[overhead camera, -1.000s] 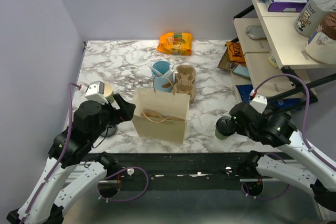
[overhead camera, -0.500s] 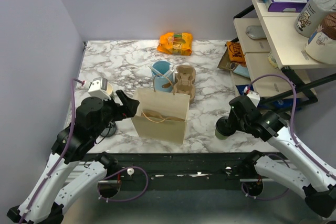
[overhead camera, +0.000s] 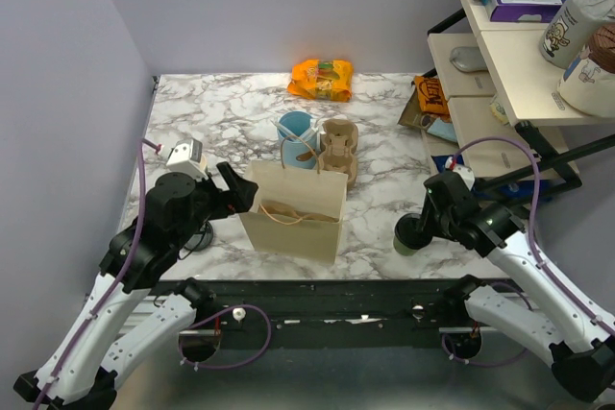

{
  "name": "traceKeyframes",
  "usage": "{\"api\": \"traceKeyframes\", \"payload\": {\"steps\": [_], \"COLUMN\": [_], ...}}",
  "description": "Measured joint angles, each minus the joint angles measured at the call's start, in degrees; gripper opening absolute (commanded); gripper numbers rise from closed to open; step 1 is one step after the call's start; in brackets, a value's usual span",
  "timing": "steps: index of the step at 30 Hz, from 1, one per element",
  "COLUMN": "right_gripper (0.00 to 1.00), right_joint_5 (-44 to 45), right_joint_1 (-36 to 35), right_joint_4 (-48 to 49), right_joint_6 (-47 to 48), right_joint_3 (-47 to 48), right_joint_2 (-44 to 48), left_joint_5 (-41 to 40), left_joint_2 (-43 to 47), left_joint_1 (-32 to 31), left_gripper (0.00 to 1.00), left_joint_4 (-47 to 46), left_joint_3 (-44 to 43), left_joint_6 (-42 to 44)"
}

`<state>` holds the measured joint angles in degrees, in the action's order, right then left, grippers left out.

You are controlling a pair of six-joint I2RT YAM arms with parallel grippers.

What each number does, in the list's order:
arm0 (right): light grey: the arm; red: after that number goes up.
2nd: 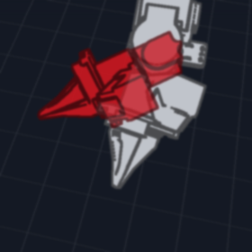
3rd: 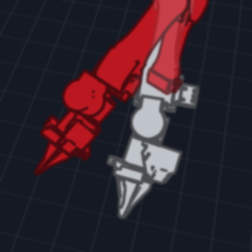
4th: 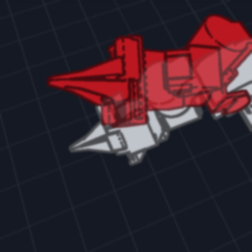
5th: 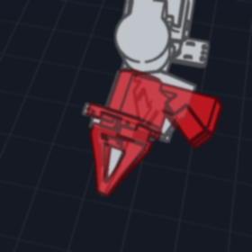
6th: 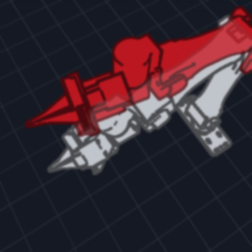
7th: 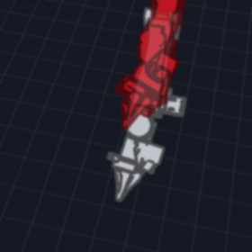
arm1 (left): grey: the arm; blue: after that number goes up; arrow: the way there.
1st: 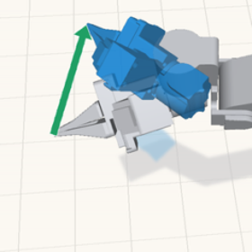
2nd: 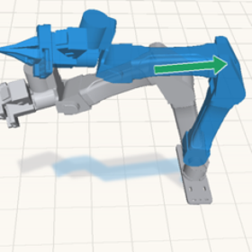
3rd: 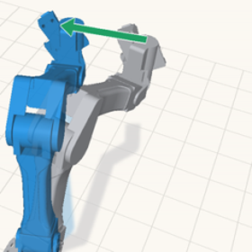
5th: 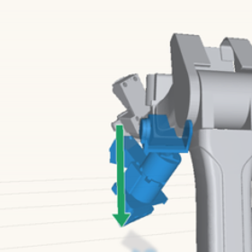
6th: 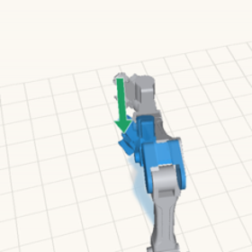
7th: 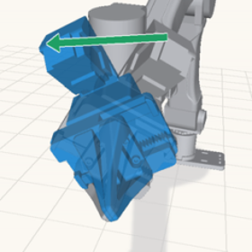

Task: Pack the takeout coffee

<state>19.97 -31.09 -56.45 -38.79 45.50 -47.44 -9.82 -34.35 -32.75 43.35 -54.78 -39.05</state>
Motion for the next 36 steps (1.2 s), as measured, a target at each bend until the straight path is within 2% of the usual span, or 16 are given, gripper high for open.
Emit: {"api": "traceKeyframes", "payload": {"steps": [10, 16, 20, 23, 28, 36], "right_gripper": [0.4, 0.3, 0.15, 0.14, 0.01, 0.01], "right_joint_5": [-0.4, -0.7, -1.2, -1.7, -2.6, -2.8], "right_joint_1": [0.5, 0.8, 0.9, 0.8, 0.9, 0.9], "right_joint_4": [0.4, 0.7, 1.0, 1.2, 1.4, 1.3], "right_joint_6": [0.5, 1.0, 1.4, 1.4, 1.4, 1.4], "right_joint_3": [-1.1, -1.2, -1.2, -1.2, -1.2, -0.5], "right_joint_2": [1.4, 1.0, 0.8, 0.8, 0.1, -1.0], "left_joint_5": [0.0, 0.0, 0.0, 0.0, 0.0, 0.0], "left_joint_2": [-1.0, -1.0, -1.0, -1.0, -1.0, -1.0], "left_joint_1": [0.0, 0.0, 0.0, 0.0, 0.0, 0.0], "left_gripper": [0.99, 0.99, 0.99, 0.99, 0.99, 0.99], "left_joint_4": [0.0, 0.0, 0.0, 0.0, 0.0, 0.0], "left_joint_3": [0.3, 0.3, 0.3, 0.3, 0.3, 0.3], "left_joint_6": [0.0, 0.0, 0.0, 0.0, 0.0, 0.0]}}
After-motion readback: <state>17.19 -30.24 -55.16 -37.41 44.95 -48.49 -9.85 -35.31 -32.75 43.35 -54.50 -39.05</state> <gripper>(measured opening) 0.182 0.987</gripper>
